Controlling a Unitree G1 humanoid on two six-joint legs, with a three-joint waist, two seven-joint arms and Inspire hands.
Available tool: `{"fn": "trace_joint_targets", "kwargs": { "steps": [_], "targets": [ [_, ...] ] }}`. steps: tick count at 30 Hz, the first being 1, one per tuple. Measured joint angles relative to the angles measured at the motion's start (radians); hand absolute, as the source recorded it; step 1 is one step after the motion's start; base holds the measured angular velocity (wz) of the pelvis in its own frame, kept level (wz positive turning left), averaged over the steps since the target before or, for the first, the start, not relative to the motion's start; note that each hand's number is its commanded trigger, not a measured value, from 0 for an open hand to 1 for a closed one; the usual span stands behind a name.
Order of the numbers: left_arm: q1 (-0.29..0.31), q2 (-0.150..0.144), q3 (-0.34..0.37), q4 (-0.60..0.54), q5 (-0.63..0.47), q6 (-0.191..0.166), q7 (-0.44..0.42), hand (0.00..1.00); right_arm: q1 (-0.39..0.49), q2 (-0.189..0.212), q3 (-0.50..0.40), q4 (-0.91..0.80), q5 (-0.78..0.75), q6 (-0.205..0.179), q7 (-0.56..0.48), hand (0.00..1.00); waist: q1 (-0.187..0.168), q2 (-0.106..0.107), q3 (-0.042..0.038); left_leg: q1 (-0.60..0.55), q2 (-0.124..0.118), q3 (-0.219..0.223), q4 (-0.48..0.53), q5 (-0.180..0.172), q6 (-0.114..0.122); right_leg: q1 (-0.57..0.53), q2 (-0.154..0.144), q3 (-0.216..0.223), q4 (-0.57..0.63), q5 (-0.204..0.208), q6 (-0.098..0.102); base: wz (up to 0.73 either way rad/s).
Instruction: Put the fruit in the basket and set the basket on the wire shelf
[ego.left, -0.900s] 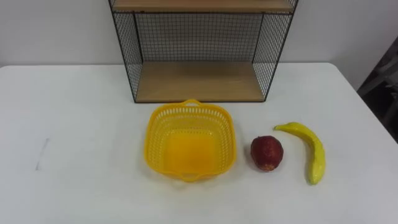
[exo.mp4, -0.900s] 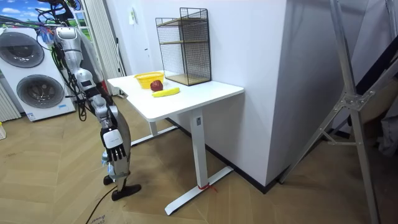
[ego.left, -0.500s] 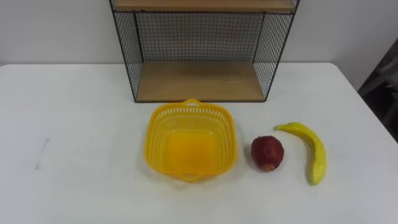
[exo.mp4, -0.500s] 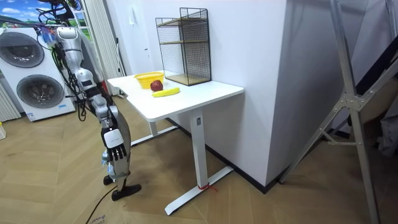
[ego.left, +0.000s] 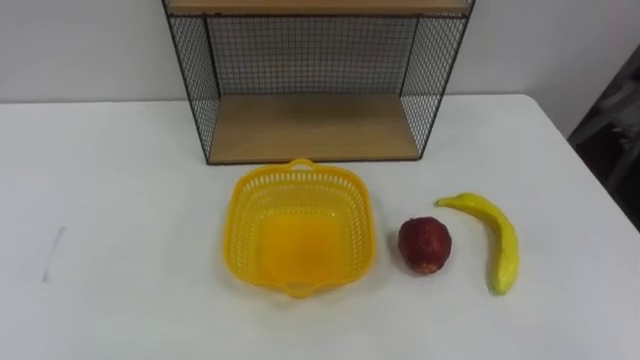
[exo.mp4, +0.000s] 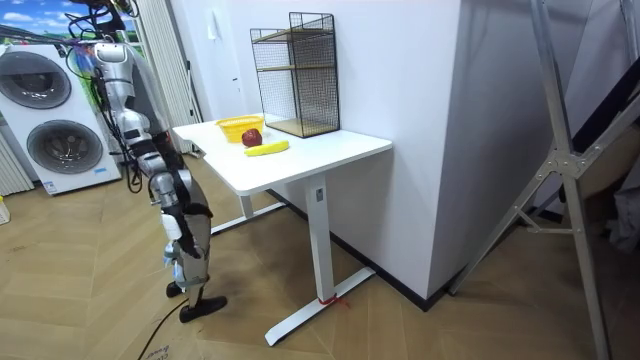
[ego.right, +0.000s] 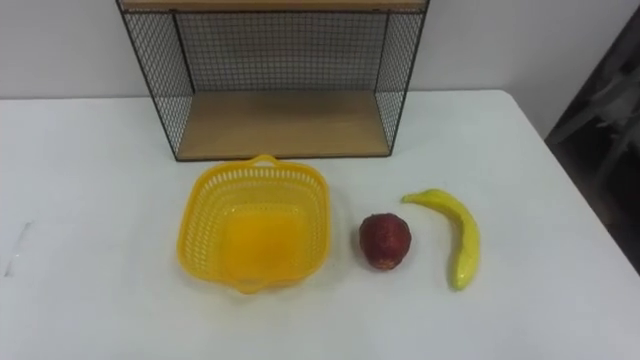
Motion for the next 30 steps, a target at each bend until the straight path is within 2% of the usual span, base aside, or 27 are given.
{"fn": "trace_joint_targets", "kwargs": {
  "steps": [3,6,11,13,17,19,21,22,25,27,30],
  "targets": [
    [0.005,0.004,0.063,-0.007,-0.007,-0.023,0.011,0.00,0.007,0.000,-0.102,-0.058,0.203,-0.031,-0.051,0.00,-0.010,-0.002,-0.0005,-0.001,0.000,0.001,-0.002,0.000,0.000,-0.004,0.001,0.005,-0.003,0.000,0.000,-0.02],
    [0.032,0.010,0.086,-0.038,-0.051,-0.050,0.033,0.00,0.002,0.000,-0.225,-0.140,0.297,-0.062,-0.125,0.00,-0.039,-0.009,-0.0023,-0.002,-0.001,0.004,-0.002,0.000,0.000,-0.007,-0.002,0.004,0.000,0.000,0.001,0.00],
    [0.044,0.026,0.127,-0.063,-0.048,-0.083,0.083,0.00,-0.019,-0.012,-0.367,-0.316,0.301,-0.135,-0.293,0.00,-0.061,-0.028,-0.0041,-0.008,-0.002,0.008,-0.003,0.000,0.000,-0.015,0.001,0.011,0.003,-0.001,0.002,-0.04],
    [0.053,0.029,0.144,-0.084,-0.039,-0.097,0.104,0.00,-0.011,-0.014,-0.400,-0.482,0.248,-0.161,-0.407,0.00,-0.062,-0.037,-0.0062,-0.010,-0.001,0.015,-0.008,0.000,0.000,-0.021,0.002,0.015,0.003,0.001,0.003,-0.07],
    [0.052,0.029,0.143,-0.087,-0.027,-0.102,0.131,0.00,-0.034,-0.049,-0.402,-0.745,0.052,-0.194,-0.551,0.00,-0.063,-0.035,-0.0050,-0.013,-0.002,0.017,-0.018,0.004,0.007,-0.025,0.005,0.024,0.007,0.010,0.007,-0.08],
    [0.048,0.029,0.139,-0.089,-0.021,-0.102,0.136,0.00,-0.064,-0.075,-0.379,-0.897,-0.114,-0.200,-0.622,0.00,-0.057,-0.038,-0.0049,-0.024,-0.003,0.020,-0.019,0.006,0.010,-0.041,0.005,0.026,0.014,0.013,0.007,-0.04],
    [0.048,0.031,0.109,-0.093,-0.020,-0.102,0.140,0.00,-0.075,-0.089,-0.365,-1.016,-0.230,-0.201,-0.656,0.00,-0.055,-0.034,-0.0022,-0.028,-0.003,0.020,-0.018,0.007,0.012,-0.042,0.004,0.022,0.009,0.017,0.008,0.03],
    [0.047,0.030,0.095,-0.092,-0.019,-0.102,0.140,0.00,-0.079,-0.098,-0.342,-1.078,-0.313,-0.209,-0.677,0.00,-0.048,-0.035,-0.0040,-0.032,-0.003,0.020,-0.018,0.008,0.013,-0.043,0.004,0.022,0.003,0.020,0.008,0.03],
    [0.043,0.031,0.070,-0.083,-0.019,-0.103,0.140,0.00,-0.093,-0.125,-0.271,-1.159,-0.500,-0.220,-0.691,0.00,-0.030,-0.032,-0.0046,-0.045,-0.002,0.021,-0.018,0.010,0.015,-0.056,0.005,0.025,0.000,0.027,0.007,-0.02],
    [0.044,0.031,0.051,-0.069,-0.020,-0.102,0.141,0.00,-0.105,-0.129,-0.239,-1.178,-0.573,-0.220,-0.693,0.00,-0.022,-0.032,-0.0053,-0.044,-0.002,0.023,-0.019,0.011,0.015,-0.056,0.005,0.029,-0.001,0.028,0.008,-0.02],
    [0.043,0.031,0.018,-0.060,-0.020,-0.102,0.140,0.00,-0.112,-0.129,-0.185,-1.215,-0.597,-0.220,-0.668,0.00,0.000,-0.031,-0.0051,-0.043,-0.002,0.027,-0.020,0.011,0.016,-0.055,0.005,0.035,-0.004,0.031,0.010,-0.05]
  ]
}}
